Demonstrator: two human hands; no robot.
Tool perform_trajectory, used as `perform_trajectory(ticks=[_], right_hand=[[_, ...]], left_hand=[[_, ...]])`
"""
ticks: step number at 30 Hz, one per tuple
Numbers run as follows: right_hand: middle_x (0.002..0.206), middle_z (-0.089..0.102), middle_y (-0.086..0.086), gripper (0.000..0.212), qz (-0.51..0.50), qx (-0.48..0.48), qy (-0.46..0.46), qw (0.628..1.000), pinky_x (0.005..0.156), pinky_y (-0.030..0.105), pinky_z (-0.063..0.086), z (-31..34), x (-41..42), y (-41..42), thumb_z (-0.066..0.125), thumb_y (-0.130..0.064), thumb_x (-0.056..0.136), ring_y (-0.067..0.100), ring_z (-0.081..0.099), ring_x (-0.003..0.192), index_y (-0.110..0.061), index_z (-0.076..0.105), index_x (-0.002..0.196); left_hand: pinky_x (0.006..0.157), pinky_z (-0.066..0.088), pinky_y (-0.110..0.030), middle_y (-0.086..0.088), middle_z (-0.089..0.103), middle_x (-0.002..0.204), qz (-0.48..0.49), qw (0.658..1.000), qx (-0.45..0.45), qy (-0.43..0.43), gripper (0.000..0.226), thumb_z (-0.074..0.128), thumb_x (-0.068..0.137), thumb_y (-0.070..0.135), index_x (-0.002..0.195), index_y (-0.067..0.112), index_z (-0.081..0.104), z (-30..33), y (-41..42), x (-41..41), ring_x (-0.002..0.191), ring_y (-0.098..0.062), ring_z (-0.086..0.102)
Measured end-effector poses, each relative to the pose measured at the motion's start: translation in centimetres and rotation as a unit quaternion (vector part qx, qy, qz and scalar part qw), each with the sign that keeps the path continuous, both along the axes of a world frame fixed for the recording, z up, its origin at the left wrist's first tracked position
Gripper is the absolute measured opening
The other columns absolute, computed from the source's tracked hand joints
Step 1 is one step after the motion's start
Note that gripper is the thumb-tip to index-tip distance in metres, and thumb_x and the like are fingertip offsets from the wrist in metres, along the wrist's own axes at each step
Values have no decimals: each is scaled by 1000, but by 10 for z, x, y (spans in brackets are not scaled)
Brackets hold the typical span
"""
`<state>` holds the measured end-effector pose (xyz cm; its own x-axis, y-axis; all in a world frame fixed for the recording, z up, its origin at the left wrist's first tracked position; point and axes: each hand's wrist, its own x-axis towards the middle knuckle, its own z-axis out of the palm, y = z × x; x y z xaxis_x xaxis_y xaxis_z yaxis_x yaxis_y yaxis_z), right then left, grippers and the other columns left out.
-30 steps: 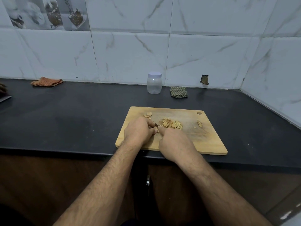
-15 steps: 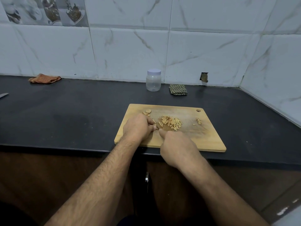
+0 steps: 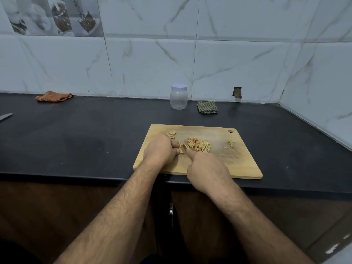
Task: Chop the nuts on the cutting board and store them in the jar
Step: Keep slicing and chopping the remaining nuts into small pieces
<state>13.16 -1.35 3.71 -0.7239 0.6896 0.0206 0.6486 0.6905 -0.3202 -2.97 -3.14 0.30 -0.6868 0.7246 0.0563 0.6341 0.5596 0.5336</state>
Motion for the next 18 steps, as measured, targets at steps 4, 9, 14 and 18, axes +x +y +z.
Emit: perform_trajectory(ticks=[4, 9, 14, 18], right_hand=[[132, 60, 3, 62, 14, 2, -2, 1000, 94, 36, 51, -1, -4, 3, 46, -10, 93, 23, 55, 119, -30, 36, 151], [130, 61, 4, 61, 21, 12, 3, 1000, 93, 36, 51, -3, -10, 3, 44, -11, 93, 24, 56, 117, -31, 38, 150], [132, 60, 3, 61, 24, 5, -17, 1000, 95, 35, 49, 2, -13, 5, 43, -11, 94, 24, 56, 119, -33, 38, 150], [133, 59, 5, 63, 18, -1, -39, 999, 92, 36, 49, 7, -23, 6, 43, -8, 93, 25, 56, 119, -35, 38, 150]], left_hand=[[94, 49, -32, 19, 64, 126, 10, 1000, 15, 5, 25, 65, 92, 35, 116, 37, 71, -3, 0, 1, 117, -12, 57], [87, 49, -30, 19, 67, 120, 17, 1000, 21, 13, 23, 64, 92, 35, 113, 39, 71, -6, 0, 2, 112, -13, 60], [85, 49, -29, 18, 68, 118, 37, 999, 24, 5, 22, 66, 90, 38, 112, 39, 71, -7, 1, 1, 110, -14, 60], [77, 51, -29, 16, 71, 104, 45, 998, 31, 0, 13, 68, 88, 41, 100, 41, 74, -6, 2, 1, 98, -13, 62]])
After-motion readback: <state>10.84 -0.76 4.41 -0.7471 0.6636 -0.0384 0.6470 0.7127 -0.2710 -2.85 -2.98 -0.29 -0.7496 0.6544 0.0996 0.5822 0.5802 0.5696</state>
